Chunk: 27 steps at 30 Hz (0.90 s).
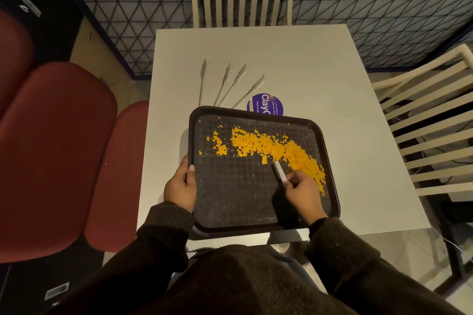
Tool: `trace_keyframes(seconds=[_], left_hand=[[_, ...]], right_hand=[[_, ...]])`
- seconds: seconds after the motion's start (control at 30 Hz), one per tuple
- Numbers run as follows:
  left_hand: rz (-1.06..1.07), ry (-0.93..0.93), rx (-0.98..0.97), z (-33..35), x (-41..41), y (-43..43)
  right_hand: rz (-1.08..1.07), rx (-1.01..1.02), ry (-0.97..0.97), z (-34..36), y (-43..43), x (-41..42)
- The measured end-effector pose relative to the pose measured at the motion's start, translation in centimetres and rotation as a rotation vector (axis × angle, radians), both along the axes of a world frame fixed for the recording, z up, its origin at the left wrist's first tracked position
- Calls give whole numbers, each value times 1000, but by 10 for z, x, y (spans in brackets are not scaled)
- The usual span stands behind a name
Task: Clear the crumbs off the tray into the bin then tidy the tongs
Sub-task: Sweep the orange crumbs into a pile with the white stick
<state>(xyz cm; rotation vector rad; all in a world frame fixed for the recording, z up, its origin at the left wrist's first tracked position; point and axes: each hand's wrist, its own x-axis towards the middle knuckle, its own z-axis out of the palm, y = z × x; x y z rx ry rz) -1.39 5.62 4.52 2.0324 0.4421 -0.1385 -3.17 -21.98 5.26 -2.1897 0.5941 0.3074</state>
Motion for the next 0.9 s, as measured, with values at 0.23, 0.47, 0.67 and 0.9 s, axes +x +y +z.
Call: trace_keyframes(seconds=[0.23, 0.47, 0.67, 0.9], left_hand=[[32, -21, 12, 4, -3, -5], [35, 3, -14, 5, -5, -4], [24, 23, -5, 9, -6, -5], [38, 33, -31, 12, -4, -7]], right_hand=[[243, -12, -84, -1, 55, 3], [58, -89, -44, -8, 23, 39], [-22, -133, -8, -11, -1, 48], [161, 51, -71, 6, 47, 13]])
